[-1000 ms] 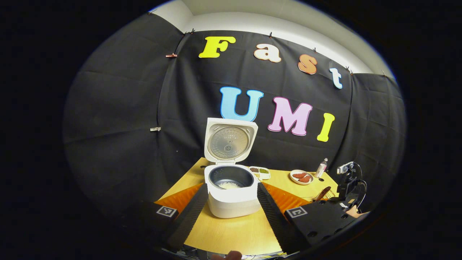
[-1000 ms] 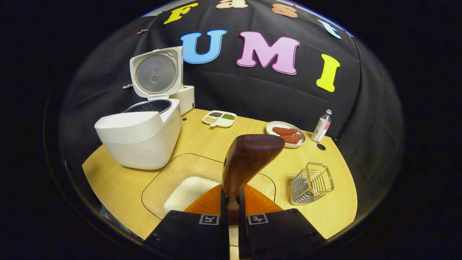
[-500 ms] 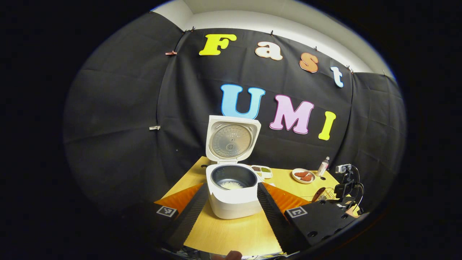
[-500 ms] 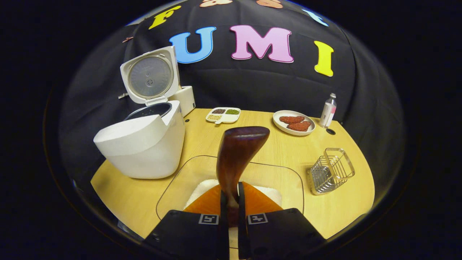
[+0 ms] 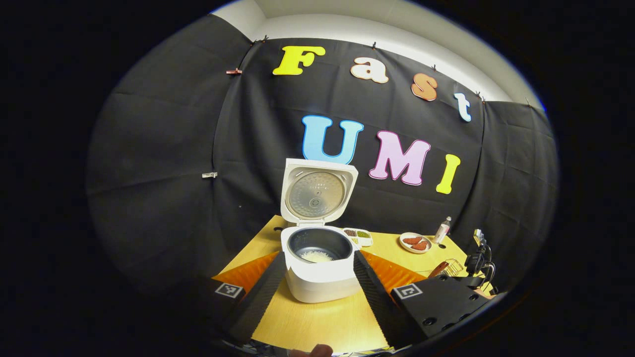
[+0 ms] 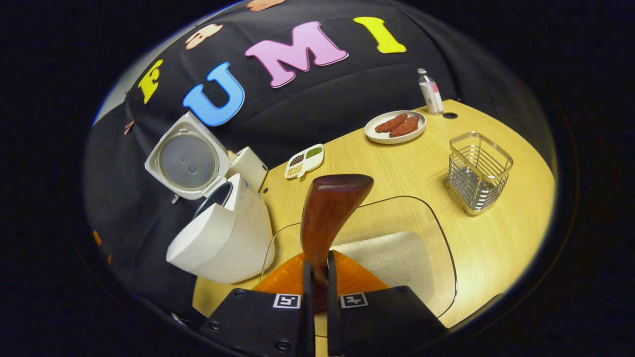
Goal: Close the left gripper, press the button to open the rice cooker; take a wooden spoon from the chopstick holder with the right hand, scoop a spoonful of rice and pour it into the rice cooker, then put the wooden spoon back into the chopstick holder.
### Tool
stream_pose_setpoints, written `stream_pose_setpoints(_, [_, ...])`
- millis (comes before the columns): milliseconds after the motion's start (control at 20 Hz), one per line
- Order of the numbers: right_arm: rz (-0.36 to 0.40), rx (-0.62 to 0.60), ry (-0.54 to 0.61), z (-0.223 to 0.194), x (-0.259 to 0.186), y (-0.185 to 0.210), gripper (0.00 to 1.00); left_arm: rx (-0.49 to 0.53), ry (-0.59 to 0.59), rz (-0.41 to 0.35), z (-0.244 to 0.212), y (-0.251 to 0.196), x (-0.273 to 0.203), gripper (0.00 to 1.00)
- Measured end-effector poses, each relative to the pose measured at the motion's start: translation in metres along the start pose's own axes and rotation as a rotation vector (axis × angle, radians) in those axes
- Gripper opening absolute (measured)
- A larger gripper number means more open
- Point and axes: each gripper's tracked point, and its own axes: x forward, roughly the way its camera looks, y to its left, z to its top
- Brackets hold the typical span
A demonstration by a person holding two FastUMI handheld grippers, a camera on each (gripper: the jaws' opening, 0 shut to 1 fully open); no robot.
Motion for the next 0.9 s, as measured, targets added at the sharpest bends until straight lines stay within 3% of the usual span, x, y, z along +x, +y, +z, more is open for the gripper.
stream_pose_setpoints(250, [0.024, 0.188, -0.052, 0.017, -0.012, -0.012, 0.14, 0.007, -0.009, -0.011, 0.004, -0.007, -0.003, 0.94])
stream_pose_setpoints(550, [0.074, 0.315, -0.108, 0.04, -0.03, -0.014, 0.14, 0.006, -0.016, -0.021, 0.005, -0.015, -0.01, 0.94])
stream_pose_setpoints(900, [0.174, 0.476, -0.194, 0.082, -0.064, 0.018, 0.14, 0.039, -0.031, -0.025, 0.006, -0.021, -0.023, 0.94])
